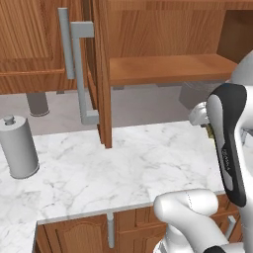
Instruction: Pick up the sponge and bar soap from the sink, and place them back in the cabinet, and close the cabinet doors.
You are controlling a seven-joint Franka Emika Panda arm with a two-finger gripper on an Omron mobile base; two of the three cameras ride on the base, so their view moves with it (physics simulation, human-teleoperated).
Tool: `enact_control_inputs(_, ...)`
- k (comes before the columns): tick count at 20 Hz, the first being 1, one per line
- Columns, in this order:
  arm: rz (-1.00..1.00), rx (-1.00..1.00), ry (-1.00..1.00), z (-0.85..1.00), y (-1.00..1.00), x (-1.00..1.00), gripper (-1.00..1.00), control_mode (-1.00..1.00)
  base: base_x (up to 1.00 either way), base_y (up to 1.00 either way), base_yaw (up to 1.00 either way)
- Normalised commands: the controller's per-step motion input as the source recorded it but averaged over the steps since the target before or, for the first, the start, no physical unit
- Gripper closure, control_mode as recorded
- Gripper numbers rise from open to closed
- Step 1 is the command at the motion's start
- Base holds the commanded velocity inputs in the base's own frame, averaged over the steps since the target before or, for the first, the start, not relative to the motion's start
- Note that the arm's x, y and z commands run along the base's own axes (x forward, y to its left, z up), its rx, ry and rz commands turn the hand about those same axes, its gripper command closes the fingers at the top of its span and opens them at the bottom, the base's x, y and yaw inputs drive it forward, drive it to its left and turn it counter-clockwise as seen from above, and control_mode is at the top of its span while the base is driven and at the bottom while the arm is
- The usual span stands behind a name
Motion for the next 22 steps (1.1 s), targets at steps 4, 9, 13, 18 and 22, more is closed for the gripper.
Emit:
enact_control_inputs(4,0.0,0.0,-0.26,0.16,0.0,0.29,1.0,-1.0,0.0,0.0,0.0)
enact_control_inputs(9,0.0,0.0,-0.22,0.16,0.0,0.26,1.0,-1.0,0.0,0.0,0.0)
enact_control_inputs(13,0.0,0.0,-0.17,0.23,0.0,0.23,1.0,-1.0,0.0,0.0,0.0)
enact_control_inputs(18,0.01,0.0,-0.16,0.24,0.0,0.06,1.0,-1.0,0.0,0.0,0.0)
enact_control_inputs(22,0.01,0.0,-0.14,0.31,0.0,0.02,1.0,-1.0,0.0,0.0,0.0)
